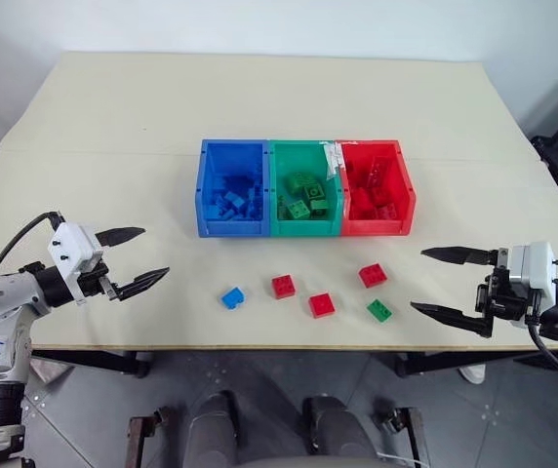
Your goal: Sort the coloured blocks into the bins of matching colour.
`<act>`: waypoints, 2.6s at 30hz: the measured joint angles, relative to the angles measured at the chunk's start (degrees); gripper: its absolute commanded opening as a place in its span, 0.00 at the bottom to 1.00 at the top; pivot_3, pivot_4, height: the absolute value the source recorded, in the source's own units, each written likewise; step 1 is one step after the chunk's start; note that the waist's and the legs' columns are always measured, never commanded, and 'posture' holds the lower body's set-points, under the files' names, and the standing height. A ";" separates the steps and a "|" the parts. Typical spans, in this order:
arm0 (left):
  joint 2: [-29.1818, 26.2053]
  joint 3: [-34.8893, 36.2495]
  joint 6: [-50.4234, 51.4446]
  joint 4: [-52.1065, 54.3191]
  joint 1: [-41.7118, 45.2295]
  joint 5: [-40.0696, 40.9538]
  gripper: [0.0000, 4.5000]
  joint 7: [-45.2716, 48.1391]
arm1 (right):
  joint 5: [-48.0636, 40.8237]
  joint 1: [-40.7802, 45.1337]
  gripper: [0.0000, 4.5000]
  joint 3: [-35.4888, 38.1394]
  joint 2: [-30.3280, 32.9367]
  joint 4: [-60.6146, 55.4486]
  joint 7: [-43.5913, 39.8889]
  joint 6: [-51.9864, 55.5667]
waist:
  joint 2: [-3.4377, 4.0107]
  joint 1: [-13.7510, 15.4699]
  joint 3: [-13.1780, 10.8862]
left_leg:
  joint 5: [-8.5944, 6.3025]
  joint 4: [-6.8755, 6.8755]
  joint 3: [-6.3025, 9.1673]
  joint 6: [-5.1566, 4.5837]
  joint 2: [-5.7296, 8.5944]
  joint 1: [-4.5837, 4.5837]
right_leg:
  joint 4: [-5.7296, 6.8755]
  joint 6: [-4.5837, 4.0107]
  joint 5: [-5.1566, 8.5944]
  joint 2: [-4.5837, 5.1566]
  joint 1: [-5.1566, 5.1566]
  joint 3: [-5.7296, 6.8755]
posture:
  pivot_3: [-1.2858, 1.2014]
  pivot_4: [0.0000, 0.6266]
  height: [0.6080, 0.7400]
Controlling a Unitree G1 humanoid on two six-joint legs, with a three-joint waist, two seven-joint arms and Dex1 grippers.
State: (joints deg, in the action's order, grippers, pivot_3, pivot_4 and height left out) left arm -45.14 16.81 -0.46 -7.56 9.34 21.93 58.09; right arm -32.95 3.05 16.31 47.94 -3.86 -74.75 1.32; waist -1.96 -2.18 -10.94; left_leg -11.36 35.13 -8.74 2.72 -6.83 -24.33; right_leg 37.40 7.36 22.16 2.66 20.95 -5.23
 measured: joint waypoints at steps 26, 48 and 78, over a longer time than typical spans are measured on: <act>9.02 -15.14 -0.78 13.30 2.76 2.29 0.97 7.93 | 4.27 -17.45 1.00 14.13 -1.25 8.03 0.22 -7.23 | 0.06 -1.44 0.03 | -0.37 -0.04 0.20 0.12 0.02 1.10 | -0.98 -0.02 0.01 0.01 -1.66 0.05 | 0.52 0.24 1.00; 5.80 -8.26 -2.65 14.59 -6.40 3.63 0.99 8.87 | 10.06 -10.96 0.96 -11.74 -8.13 -13.35 20.97 17.43 | 0.07 -1.13 0.04 | -0.90 -0.03 0.05 -0.06 -0.09 1.00 | -1.00 -0.59 0.34 0.01 -1.50 0.15 | 0.52 0.24 1.00; 13.05 -0.22 4.11 18.42 -10.45 6.15 1.00 -9.66 | 9.90 30.72 0.11 -22.13 -26.71 -7.39 42.06 29.63 | 0.04 -1.52 0.05 | -0.80 -0.09 -0.29 0.41 -0.35 0.86 | -0.81 -0.58 0.35 -0.12 -0.98 0.17 | 0.52 0.24 1.00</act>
State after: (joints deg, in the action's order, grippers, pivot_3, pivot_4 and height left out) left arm -32.09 16.59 3.65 10.86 -1.11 28.08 48.43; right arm -23.05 33.77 -5.81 21.23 -11.25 -32.69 30.95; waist -1.91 -3.70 -10.89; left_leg -12.16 35.04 -9.04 3.13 -7.18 -23.46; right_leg 36.60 6.77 22.51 2.54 19.97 -5.06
